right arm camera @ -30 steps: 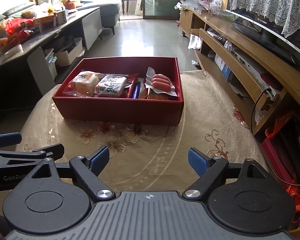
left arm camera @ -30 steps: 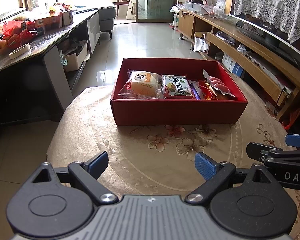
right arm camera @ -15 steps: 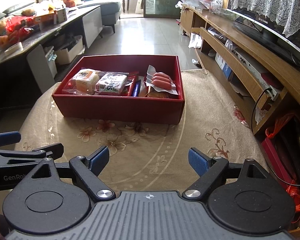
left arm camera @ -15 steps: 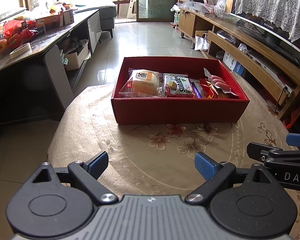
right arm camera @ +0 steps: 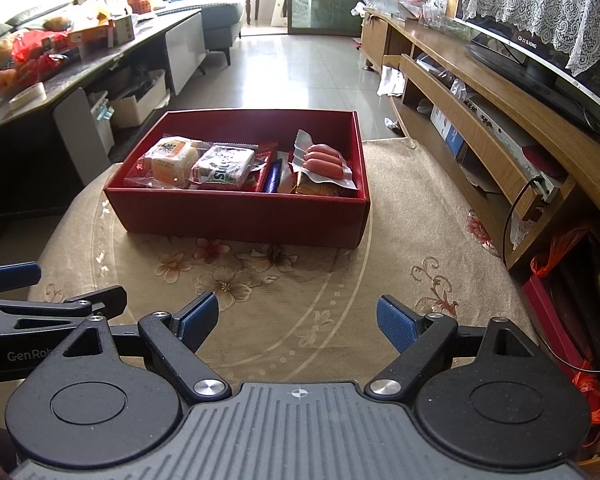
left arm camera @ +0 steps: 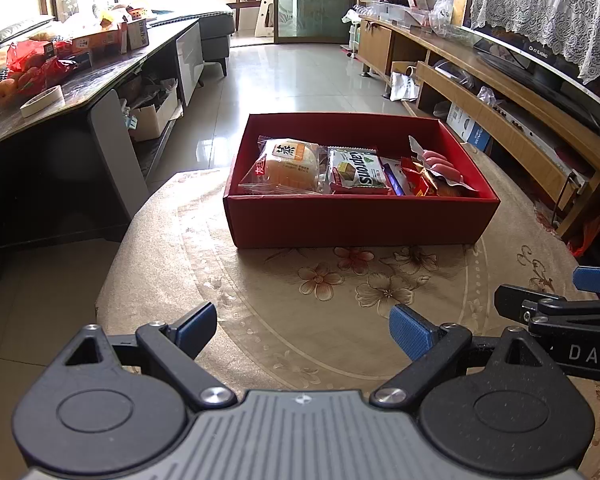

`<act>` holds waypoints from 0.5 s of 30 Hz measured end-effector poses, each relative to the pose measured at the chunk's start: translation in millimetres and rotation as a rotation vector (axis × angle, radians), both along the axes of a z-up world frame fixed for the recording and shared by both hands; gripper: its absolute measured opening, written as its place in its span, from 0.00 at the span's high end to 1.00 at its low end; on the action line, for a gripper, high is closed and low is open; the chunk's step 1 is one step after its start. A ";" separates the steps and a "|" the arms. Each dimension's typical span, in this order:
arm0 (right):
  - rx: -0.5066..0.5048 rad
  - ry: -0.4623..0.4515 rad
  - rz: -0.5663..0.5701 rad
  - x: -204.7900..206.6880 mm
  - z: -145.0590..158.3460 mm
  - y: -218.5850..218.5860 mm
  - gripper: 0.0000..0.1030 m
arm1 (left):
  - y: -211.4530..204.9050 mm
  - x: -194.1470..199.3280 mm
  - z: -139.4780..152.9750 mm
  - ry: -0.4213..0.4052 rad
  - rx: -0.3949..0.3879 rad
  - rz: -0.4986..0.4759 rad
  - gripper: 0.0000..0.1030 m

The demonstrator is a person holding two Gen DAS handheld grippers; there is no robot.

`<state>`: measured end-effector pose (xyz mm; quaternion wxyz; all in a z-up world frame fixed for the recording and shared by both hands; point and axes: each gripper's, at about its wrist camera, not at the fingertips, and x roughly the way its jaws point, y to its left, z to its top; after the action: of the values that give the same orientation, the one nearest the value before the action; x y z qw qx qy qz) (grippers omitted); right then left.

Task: Organize snacks

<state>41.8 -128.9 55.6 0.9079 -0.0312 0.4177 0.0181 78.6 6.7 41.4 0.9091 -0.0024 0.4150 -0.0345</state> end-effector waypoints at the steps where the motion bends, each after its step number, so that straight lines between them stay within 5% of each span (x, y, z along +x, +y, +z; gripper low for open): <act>1: 0.000 0.001 0.000 0.0 -0.1 0.1 0.12 | -0.1 0.0 0.1 0.000 0.001 0.000 0.12; 15: 0.003 -0.001 0.000 0.5 0.6 0.8 0.12 | -1.1 -2.8 0.5 -0.028 0.010 0.002 0.12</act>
<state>42.3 -128.1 56.2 0.9082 -0.0301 0.4171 0.0185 75.8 5.6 42.0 0.9149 0.0024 0.4024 -0.0317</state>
